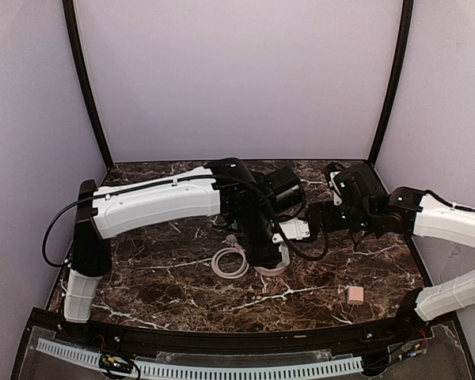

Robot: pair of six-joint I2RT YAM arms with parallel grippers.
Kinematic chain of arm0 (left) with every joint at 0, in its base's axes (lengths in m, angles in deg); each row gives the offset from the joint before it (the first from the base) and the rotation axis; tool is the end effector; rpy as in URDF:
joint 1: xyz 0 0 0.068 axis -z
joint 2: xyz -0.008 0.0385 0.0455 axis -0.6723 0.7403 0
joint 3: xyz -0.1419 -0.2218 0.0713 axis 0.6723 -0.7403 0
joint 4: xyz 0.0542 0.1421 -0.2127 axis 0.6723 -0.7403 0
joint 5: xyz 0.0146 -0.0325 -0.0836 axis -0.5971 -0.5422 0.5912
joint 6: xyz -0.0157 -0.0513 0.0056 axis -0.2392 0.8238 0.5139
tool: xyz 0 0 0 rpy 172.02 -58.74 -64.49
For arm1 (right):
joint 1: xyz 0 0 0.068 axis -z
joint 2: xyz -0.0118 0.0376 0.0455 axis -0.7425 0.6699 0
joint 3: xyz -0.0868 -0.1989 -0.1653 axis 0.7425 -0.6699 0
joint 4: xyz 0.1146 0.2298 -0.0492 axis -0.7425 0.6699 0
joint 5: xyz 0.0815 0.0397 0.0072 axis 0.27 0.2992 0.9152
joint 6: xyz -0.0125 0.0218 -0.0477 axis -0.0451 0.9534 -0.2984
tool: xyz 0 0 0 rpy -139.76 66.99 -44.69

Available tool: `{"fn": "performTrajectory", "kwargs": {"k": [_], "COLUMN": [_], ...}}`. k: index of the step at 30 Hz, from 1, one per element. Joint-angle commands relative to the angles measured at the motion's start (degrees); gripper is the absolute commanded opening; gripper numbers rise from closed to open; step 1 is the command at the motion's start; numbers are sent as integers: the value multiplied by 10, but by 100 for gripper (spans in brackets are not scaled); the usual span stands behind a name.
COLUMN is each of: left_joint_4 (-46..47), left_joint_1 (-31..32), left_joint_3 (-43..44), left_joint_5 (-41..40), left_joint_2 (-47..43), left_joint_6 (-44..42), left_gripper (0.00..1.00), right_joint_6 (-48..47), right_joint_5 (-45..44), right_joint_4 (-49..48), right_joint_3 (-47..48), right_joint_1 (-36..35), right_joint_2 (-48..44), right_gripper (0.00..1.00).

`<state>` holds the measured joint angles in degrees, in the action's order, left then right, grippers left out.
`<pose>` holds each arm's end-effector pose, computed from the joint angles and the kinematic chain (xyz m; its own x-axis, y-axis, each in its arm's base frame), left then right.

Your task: Insert the plug

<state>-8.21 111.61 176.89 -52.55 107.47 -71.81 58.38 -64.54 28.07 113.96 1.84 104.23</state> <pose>0.1624 -0.4275 0.2875 0.0273 0.9232 -0.3833 0.9827 0.0456 0.1798 0.1774 0.1649 0.2752 -0.6266 -0.0548 -0.7774 -0.2139 0.9713 0.1040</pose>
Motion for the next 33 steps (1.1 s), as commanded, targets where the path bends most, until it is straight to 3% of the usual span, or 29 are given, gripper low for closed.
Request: {"fn": "performTrajectory", "kwargs": {"k": [1,6,13,17,23,33], "left_joint_4": [-38,-59,-62,-36,-19,-4], "left_joint_1": [-13,-32,-47,-50,-54,-56], "left_joint_3": [40,37,-11,-61,-101,-152], "left_joint_5": [8,19,56,69,72,68], "left_joint_2": [20,33,18,-3,-19,-65], "left_joint_6": [-18,-21,-19,-16,-11,-6], "left_gripper": [1,1,1,1,1,1], "right_joint_6": [25,34,27,20,21,24], "right_joint_5": [10,84,264,306,350,403], "right_joint_4": [-1,-58,-184,-220,-258,-273], "right_joint_3": [-8,-14,-45,-47,-43,-42], "right_joint_1": [5,10,32,37,37,26], "right_joint_2": [33,92,155,190,240,296], "right_gripper": [98,87,61,57,43,36]}}
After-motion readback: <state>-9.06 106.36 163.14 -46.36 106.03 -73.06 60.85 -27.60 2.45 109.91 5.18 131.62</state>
